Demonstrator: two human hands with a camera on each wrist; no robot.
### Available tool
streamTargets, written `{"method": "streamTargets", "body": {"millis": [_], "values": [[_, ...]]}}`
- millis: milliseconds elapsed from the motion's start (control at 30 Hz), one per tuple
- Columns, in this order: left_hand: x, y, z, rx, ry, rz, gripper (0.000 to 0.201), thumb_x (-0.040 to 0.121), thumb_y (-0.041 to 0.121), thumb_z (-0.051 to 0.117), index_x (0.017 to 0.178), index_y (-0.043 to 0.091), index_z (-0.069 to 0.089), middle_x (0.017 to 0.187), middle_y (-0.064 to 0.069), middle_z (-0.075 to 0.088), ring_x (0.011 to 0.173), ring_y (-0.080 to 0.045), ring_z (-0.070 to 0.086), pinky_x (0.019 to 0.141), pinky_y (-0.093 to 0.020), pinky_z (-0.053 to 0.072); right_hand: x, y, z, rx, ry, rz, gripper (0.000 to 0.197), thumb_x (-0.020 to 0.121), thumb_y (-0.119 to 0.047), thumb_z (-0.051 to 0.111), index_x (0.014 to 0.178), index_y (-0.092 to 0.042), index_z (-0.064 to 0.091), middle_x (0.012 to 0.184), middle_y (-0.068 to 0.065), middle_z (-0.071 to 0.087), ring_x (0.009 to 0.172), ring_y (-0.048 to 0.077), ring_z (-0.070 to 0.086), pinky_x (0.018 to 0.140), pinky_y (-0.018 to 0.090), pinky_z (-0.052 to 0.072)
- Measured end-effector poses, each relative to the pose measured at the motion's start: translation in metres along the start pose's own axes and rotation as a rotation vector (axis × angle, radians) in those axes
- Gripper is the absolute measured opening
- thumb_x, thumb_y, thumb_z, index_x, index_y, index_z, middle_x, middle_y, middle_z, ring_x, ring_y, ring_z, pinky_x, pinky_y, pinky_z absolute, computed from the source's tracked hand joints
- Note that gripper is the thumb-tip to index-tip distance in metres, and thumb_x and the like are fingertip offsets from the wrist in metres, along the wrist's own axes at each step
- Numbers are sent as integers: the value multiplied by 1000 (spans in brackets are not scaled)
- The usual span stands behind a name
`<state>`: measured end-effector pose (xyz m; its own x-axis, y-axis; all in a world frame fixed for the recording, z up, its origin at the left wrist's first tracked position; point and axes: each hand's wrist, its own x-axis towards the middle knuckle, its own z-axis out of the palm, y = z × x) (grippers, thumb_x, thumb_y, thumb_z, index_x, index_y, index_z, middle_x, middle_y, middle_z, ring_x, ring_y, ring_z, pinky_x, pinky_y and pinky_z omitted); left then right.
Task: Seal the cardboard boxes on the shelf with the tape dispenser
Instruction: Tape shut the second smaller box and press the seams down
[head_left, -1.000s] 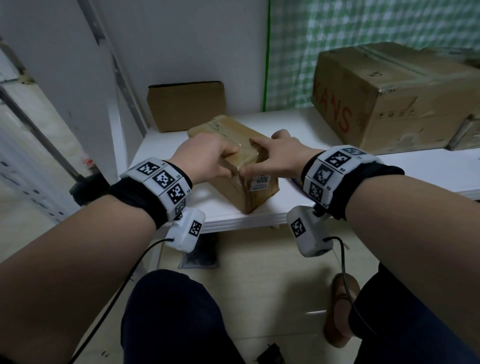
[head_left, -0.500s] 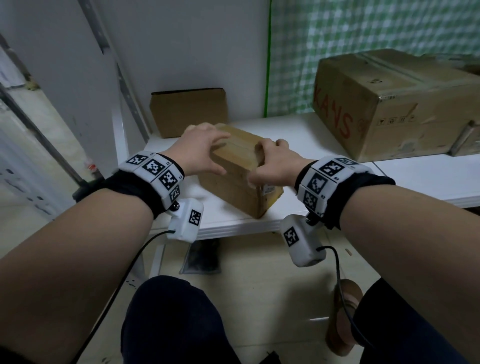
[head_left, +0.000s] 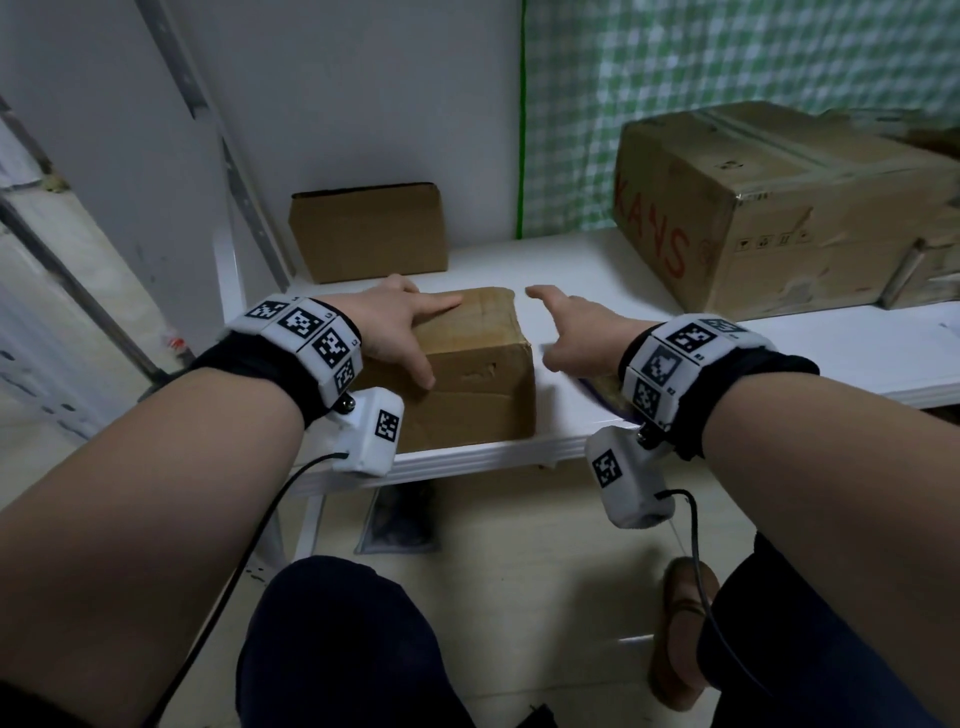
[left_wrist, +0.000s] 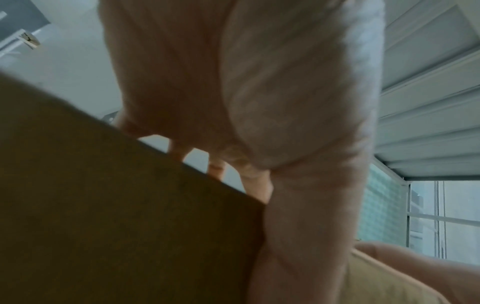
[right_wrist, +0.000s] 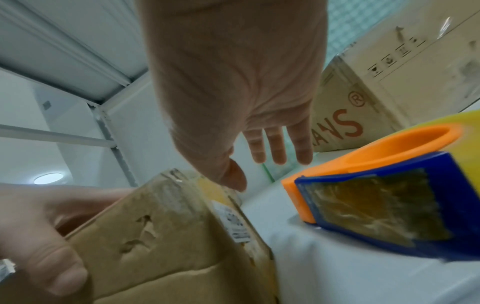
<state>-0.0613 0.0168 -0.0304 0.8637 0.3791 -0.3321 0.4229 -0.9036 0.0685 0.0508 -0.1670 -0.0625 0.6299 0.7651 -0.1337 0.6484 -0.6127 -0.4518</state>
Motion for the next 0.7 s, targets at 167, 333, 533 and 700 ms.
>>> {"method": "streamTargets", "body": {"millis": [167, 333, 533, 700], "values": [[1, 7, 1, 47, 41, -80, 104, 66, 62, 72, 148, 44, 10, 145, -8, 23, 130, -30, 31, 109, -39, 31, -1, 29, -7, -113, 144, 116, 64, 89, -14, 51, 147, -15, 26, 130, 15, 52, 114, 31, 52, 85, 35, 46], [-1, 20, 4, 56, 118, -146, 98, 68, 83, 47, 149, 36, 20, 142, -13, 40, 127, -32, 40, 107, -44, 33, -9, 50, -13, -231, 109, 223, 51, 90, -28, 55, 135, -8, 42, 124, 15, 55, 112, 30, 54, 87, 37, 48], [6, 38, 8, 39, 147, -160, 94, 73, 87, 26, 139, 22, 44, 128, -8, 58, 118, -29, 51, 103, -45, 38, -15, 63, -6, -396, 1, 230, 47, 86, -51, 54, 94, -5, 59, 89, 14, 62, 84, 30, 57, 69, 31, 42], [3, 42, -1, -37, 53, -155, 85, 74, 80, 42, 126, 14, 56, 114, -9, 63, 99, -25, 60, 76, -31, 49, -20, 65, -4, -359, -50, 267, 42, 84, -42, 59, 61, -11, 43, 62, 8, 46, 71, 29, 52, 64, 32, 42]]}}
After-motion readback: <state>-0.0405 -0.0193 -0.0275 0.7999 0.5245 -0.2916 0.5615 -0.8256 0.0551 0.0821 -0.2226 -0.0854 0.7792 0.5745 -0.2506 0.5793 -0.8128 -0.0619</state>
